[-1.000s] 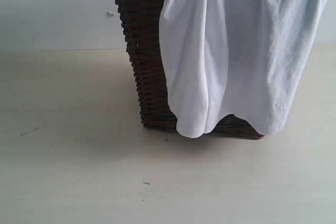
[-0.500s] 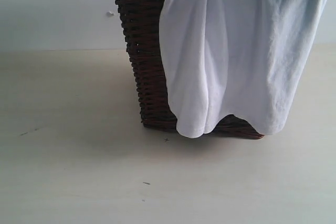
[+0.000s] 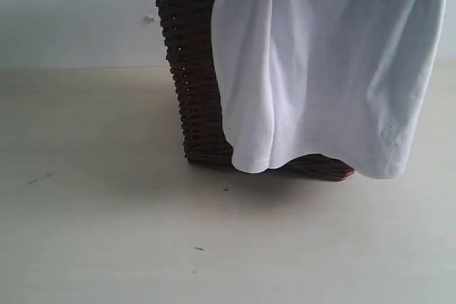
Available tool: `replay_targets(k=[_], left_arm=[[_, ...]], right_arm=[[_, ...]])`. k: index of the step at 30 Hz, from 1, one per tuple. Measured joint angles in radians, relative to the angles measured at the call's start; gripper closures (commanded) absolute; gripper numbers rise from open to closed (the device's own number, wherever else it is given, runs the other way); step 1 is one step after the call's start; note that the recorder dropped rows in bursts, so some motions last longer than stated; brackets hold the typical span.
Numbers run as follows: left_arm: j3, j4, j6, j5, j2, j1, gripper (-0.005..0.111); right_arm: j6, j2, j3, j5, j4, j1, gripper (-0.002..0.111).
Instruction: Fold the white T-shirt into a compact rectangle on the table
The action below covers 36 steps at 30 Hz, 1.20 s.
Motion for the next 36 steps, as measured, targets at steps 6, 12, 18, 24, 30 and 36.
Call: replay_targets(k=[6,12,18,24,30,36], left_arm=[[0.0,0.0,0.0,0.0,0.0,0.0,0.107],[0.0,0.0,0.0,0.0,0.0,0.0,0.107],[0.0,0.0,0.0,0.0,0.0,0.0,0.107],[0.0,0.0,0.0,0.0,0.0,0.0,0.107],[0.0,0.0,0.0,0.0,0.0,0.0,0.107],[0.0,0.0,0.0,0.0,0.0,0.0,0.107]], right_arm=[[-0.054,0.0,0.0,-0.037,0.002,0.0,0.108],[-0.076,0.0,-0.115,-0.022,0.015,0.0,0.108],[-0.078,-0.004,-0.373,-0.015,0.035,0.0,0.108],[-0.051,0.014,-0.704,-0.019,0.045,0.0,0.108],[0.096,0.019,-0.948,-0.065,0.067,0.0,0.108],[0.161,0.001,-1.066,-0.097,0.084,0.0,0.108]])
